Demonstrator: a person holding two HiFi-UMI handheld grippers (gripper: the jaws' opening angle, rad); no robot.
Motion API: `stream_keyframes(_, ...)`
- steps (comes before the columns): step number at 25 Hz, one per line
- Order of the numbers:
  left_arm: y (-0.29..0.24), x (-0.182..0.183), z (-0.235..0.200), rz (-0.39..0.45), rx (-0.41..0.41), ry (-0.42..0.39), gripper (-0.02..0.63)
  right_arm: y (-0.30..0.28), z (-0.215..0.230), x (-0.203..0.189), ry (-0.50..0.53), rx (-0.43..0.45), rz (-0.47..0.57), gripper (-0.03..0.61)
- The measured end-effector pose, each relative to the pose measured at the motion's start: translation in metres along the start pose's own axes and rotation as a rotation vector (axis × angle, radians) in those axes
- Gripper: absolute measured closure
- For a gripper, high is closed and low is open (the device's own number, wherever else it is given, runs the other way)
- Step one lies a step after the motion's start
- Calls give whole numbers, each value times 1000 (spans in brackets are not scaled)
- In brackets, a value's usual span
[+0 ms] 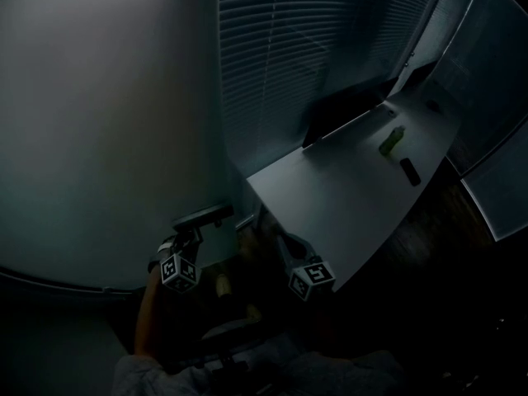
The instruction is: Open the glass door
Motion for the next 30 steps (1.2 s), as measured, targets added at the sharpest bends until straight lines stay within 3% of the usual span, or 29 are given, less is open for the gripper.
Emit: stream_keyframes(30,14,-9,47,-31,-7,-2,615,40,8,-30,36,61,-9,577)
Point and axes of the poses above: the fingertips, and each gripper's own axes: y backward along the fingers, z to its right, x out of its top, the point moved 5 cm from there along y, backward along the fingers, and after that the axes turned 4 degrees about x, right-handed, at the moved point
